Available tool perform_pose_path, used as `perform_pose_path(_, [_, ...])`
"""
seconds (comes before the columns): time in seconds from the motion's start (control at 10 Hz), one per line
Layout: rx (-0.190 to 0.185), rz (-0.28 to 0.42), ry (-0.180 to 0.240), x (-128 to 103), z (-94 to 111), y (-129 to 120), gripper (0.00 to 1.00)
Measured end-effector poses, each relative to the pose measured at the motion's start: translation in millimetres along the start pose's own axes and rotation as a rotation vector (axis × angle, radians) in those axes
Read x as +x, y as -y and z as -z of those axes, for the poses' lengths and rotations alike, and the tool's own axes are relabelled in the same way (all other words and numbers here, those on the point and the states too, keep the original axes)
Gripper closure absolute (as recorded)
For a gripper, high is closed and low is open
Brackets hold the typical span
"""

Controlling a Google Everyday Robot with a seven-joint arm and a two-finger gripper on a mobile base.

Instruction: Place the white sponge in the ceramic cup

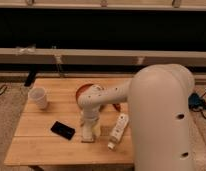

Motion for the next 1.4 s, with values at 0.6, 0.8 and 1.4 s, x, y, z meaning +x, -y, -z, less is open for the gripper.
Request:
perform_pose_path(0.6, [-0.003, 0.006, -0.048, -3, 38, 12, 0.94])
perform_pose_path(0.8, [-0.006, 0.014, -0.087, -6, 62, 25, 1.0])
perform_pose_path(1.4, [0.007, 0.116, -0.243, -31, 132, 116, 1.0])
